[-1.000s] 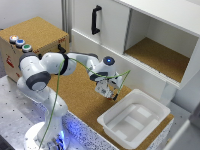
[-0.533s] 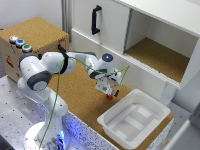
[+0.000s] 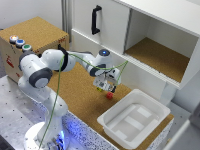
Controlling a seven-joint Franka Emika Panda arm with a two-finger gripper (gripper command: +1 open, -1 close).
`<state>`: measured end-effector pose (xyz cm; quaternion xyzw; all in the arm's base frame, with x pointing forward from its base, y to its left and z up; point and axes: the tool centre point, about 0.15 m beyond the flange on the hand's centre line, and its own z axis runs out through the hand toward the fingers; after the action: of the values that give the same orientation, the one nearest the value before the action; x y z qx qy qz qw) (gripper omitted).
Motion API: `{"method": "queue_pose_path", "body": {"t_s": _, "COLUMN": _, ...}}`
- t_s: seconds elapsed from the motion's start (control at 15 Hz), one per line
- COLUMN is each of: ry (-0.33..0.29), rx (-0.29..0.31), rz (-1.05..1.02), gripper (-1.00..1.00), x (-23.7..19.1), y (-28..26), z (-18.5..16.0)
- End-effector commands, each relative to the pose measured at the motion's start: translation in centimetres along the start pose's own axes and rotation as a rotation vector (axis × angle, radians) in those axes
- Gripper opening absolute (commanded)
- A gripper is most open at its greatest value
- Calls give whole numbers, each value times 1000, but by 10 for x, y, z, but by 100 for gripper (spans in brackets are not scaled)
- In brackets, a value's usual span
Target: Remove the top purple block
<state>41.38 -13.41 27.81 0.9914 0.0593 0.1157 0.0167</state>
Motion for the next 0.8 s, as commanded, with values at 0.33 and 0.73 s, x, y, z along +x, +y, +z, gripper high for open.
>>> {"method": "queue_pose_path", "body": {"t_s": 0.33, "ry": -132, "rx": 65, "rz": 25, "gripper": -100, "x": 16, "y": 12, "z": 27}}
{"method": "queue_pose_path", "body": {"t_s": 0.73, "ry": -110, "rx": 96, "rz": 9, "gripper": -100, "x": 27, "y": -14, "z": 33}}
